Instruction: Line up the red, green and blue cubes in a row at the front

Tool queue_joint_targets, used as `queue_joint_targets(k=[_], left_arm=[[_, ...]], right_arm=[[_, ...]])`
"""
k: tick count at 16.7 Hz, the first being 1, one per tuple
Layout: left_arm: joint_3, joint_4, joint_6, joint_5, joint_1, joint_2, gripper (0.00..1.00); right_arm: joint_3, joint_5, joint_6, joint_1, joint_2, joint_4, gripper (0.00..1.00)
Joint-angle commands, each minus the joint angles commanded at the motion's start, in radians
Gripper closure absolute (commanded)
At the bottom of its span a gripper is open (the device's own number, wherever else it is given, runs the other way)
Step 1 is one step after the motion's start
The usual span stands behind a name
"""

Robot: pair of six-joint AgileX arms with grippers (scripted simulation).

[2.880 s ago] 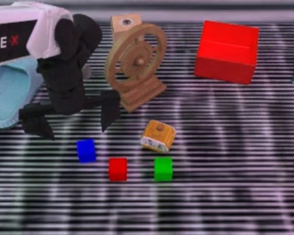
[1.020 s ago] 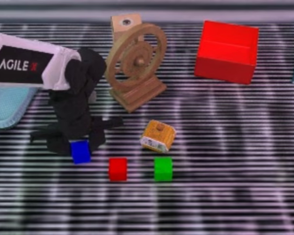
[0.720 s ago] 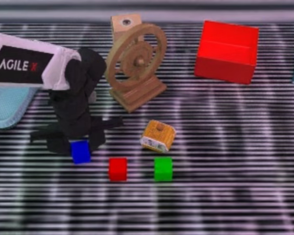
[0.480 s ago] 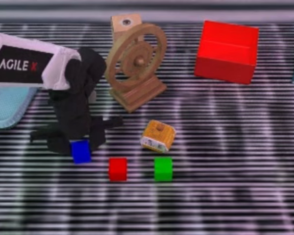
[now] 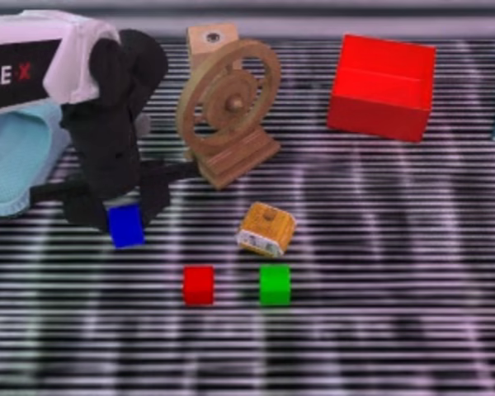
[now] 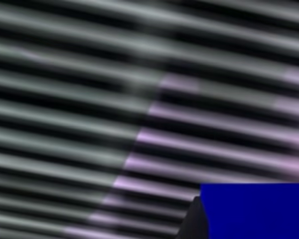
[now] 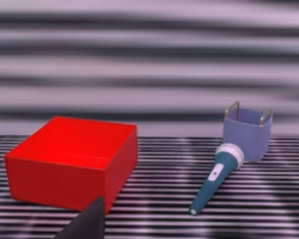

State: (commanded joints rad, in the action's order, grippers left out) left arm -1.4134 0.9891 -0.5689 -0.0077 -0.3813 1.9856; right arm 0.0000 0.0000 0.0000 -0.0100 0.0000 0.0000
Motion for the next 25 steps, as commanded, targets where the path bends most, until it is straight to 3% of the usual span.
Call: queue_joint_targets(k=[8, 12, 20, 25], left_arm=[[-0.043, 0.031, -0.014, 0.000, -0.030, 0.024, 1.00], [-0.240, 0.129, -0.087, -0.001, -0.140, 0.150, 1.00], [-0.834, 0.376, -0.270, 0.000, -0.436, 0.451, 1.00], [-0.964, 0.437, -0.319, -0.001, -0.520, 0.522, 1.00]], right_arm=[[0.000, 0.000, 0.000, 0.000, 0.000, 0.000, 0.00], [0.000, 0.000, 0.000, 0.000, 0.000, 0.000, 0.00], [0.000, 0.000, 0.000, 0.000, 0.000, 0.000, 0.00], [0.000, 0.000, 0.000, 0.000, 0.000, 0.000, 0.00]])
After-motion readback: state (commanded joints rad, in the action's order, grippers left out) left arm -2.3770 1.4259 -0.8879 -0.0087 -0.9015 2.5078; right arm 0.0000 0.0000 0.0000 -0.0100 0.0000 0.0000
